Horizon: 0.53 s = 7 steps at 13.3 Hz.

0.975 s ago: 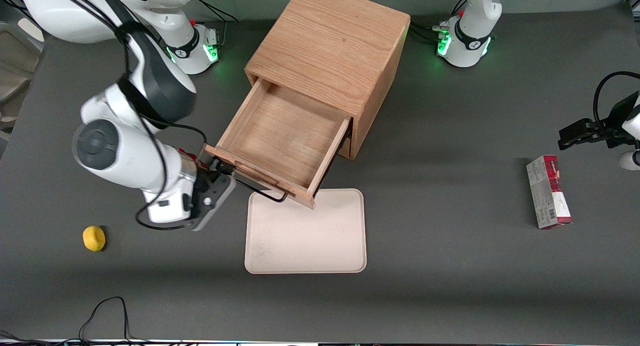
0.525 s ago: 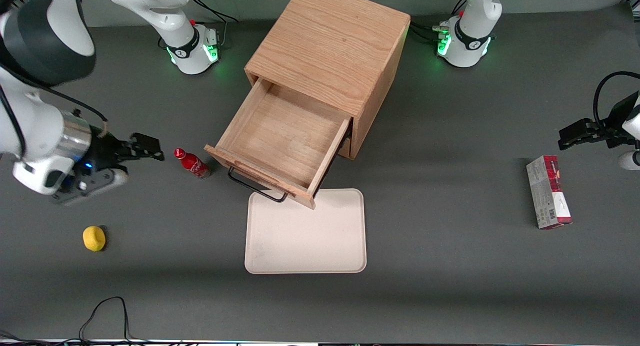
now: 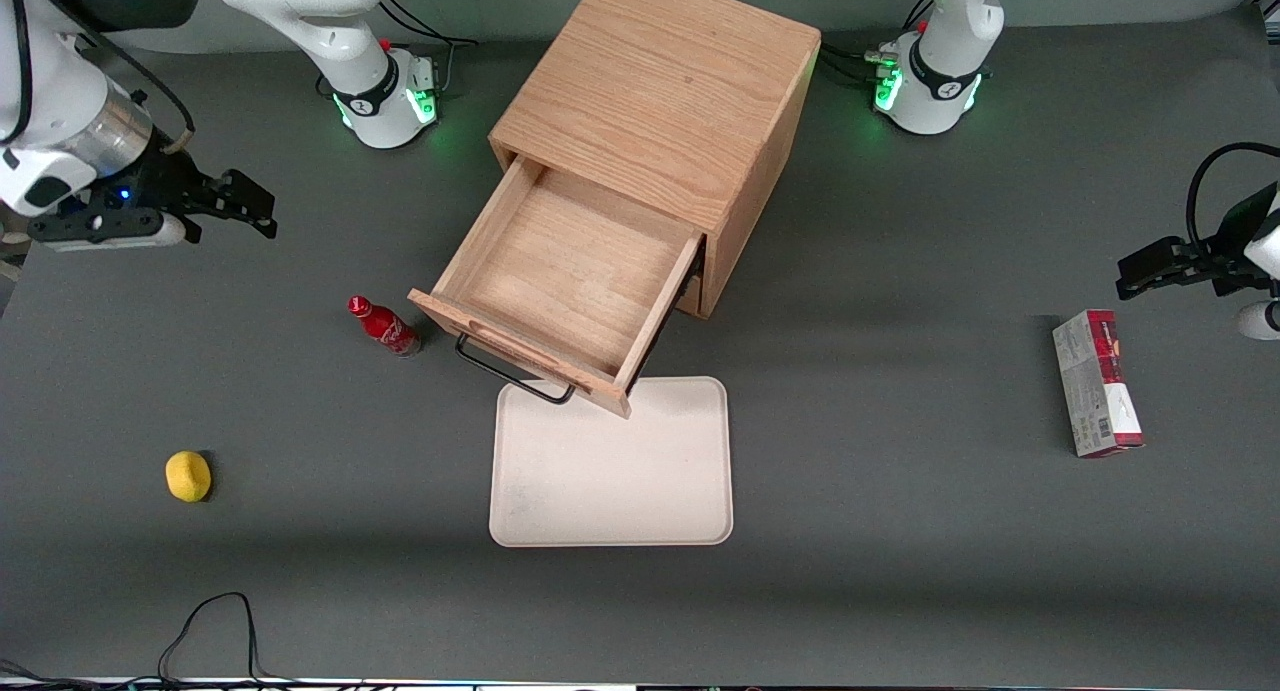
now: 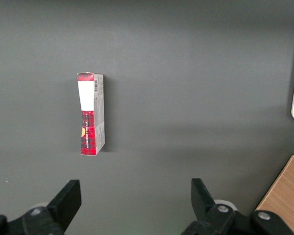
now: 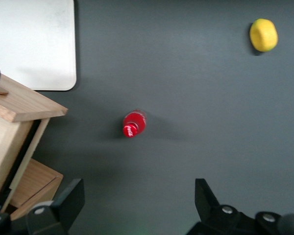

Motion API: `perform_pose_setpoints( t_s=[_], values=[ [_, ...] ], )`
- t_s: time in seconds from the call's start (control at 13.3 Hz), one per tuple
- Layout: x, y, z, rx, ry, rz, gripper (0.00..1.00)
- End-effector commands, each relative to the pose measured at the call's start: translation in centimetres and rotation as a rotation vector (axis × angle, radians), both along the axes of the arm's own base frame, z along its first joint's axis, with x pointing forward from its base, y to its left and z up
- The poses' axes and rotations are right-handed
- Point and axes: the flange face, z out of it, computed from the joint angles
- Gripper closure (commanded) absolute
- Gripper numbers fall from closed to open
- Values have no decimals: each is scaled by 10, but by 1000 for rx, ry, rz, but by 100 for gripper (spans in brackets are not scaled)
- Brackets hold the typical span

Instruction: Open upper drawer

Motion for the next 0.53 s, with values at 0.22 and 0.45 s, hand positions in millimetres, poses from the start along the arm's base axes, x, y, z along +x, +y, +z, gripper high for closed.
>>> perform_pose_setpoints(
  t_s=[0.22, 0.45],
  values=[
    [14, -3, 22, -18, -30, -26, 0],
    [18, -9, 27, -29, -25, -36, 0]
  ],
)
